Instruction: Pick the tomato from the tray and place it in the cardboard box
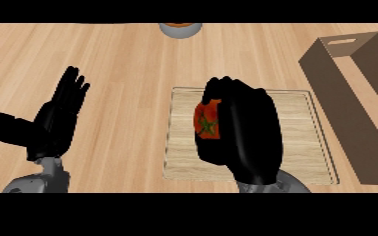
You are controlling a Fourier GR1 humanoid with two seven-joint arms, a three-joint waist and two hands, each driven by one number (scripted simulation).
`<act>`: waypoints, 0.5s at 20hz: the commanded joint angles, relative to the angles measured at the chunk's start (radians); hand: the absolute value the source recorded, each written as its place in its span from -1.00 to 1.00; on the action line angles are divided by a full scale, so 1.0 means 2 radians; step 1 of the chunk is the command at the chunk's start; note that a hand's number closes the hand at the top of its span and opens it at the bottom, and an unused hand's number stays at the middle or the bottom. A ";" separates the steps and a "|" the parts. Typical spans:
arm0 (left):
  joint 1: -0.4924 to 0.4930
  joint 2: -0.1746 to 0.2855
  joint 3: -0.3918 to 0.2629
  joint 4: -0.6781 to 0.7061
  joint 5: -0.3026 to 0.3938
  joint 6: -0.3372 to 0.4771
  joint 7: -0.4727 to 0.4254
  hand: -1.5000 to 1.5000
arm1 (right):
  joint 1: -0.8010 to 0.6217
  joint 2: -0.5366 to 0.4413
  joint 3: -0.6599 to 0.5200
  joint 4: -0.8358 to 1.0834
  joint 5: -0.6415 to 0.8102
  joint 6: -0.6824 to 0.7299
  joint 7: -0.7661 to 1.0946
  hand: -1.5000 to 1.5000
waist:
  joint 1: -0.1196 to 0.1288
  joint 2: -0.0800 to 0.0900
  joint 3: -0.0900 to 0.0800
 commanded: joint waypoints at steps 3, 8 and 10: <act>-0.003 -0.015 -0.013 -0.012 -0.014 0.018 0.004 0.00 | -0.014 -0.020 -0.067 -0.075 0.036 0.020 0.040 1.00 | -0.003 0.000 0.000; -0.011 -0.029 -0.026 0.015 -0.033 0.028 -0.014 0.00 | -0.016 -0.042 -0.158 -0.063 0.003 0.022 0.012 1.00 | -0.001 0.002 0.000; -0.029 -0.003 0.002 -0.012 -0.002 0.016 0.035 0.00 | -0.035 -0.068 -0.218 -0.071 -0.041 0.069 0.002 1.00 | -0.001 0.001 0.000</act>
